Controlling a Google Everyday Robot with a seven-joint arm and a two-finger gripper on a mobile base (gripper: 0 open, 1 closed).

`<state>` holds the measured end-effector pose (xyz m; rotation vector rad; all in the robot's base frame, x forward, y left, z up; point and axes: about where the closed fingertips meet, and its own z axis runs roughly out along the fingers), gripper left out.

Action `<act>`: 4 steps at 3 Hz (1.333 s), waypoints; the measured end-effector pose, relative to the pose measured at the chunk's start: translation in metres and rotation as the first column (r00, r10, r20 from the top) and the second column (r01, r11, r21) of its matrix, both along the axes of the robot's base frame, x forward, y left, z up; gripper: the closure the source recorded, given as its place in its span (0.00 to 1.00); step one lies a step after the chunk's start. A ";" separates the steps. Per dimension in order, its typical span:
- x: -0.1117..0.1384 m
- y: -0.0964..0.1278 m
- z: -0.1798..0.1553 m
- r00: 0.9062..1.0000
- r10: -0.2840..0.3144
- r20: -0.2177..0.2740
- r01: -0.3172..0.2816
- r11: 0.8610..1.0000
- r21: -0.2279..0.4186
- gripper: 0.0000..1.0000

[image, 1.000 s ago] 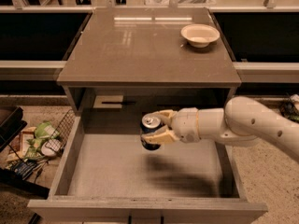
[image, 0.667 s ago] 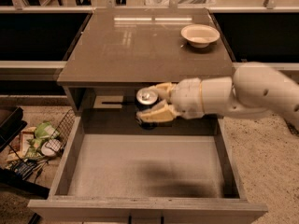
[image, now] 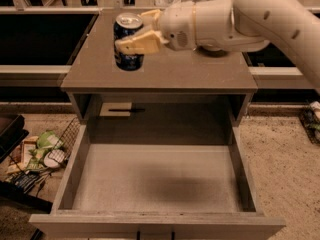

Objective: Pick pepsi can from top drawer and place on counter

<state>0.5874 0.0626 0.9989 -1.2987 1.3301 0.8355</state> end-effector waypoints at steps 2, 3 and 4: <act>0.099 0.090 -0.007 0.996 -0.061 -0.070 0.064 0.997 0.036 1.00; 0.137 0.108 -0.047 0.986 -0.140 -0.089 0.135 0.989 -0.055 1.00; 0.157 0.106 -0.096 0.972 -0.213 -0.100 0.195 0.967 -0.162 1.00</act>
Offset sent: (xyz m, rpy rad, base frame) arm 0.1682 0.1366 -0.0385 0.0173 0.1178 -0.1463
